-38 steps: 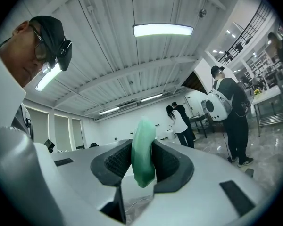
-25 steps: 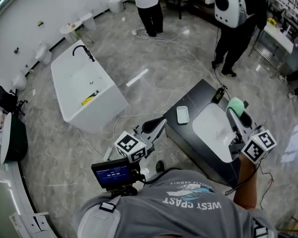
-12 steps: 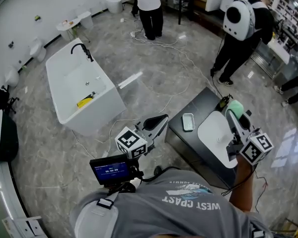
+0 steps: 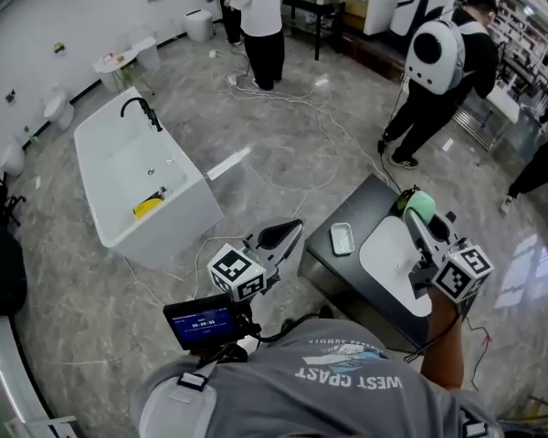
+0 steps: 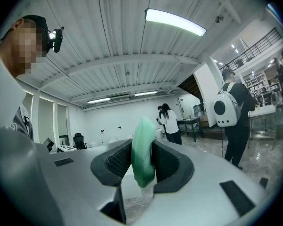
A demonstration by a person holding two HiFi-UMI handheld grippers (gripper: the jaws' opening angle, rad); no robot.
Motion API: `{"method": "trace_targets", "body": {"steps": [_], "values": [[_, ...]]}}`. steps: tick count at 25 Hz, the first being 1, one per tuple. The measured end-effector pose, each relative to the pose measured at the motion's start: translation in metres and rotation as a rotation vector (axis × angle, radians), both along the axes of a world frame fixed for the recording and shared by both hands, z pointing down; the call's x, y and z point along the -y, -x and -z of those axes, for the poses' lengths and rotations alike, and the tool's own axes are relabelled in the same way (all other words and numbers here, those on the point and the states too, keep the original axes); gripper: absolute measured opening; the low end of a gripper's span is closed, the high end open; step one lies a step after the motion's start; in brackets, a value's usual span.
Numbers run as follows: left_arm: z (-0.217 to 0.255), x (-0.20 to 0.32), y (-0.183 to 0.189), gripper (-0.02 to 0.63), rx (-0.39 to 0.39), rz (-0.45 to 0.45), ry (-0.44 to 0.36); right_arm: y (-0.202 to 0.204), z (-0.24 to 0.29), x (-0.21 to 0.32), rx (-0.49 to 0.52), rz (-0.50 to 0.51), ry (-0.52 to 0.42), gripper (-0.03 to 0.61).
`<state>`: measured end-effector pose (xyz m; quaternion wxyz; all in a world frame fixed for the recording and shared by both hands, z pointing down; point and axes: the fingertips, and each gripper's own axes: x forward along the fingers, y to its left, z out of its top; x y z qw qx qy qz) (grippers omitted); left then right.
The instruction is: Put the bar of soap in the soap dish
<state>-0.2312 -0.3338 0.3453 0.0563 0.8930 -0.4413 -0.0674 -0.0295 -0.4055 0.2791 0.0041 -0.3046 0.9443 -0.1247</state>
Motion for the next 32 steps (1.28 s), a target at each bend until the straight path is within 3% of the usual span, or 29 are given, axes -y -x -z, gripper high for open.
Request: {"method": "trace_targets", "body": {"steps": [7,13,24,32], "values": [[0.025,0.007,0.007,0.006,-0.004,0.020,0.027,0.018,0.017,0.020,0.011,0.026,0.043,0.123],[0.023,0.023,0.014,0.006,0.006,0.043,0.041,0.056,0.011,0.042,-0.023,0.102,0.008,0.123],[0.007,0.035,0.004,0.006,0.017,0.055,0.141,0.073,-0.068,0.082,-0.104,0.114,0.169,0.123],[-0.002,0.049,0.003,0.006,0.017,0.069,0.168,0.088,-0.142,0.111,-0.210,0.115,0.232,0.123]]}}
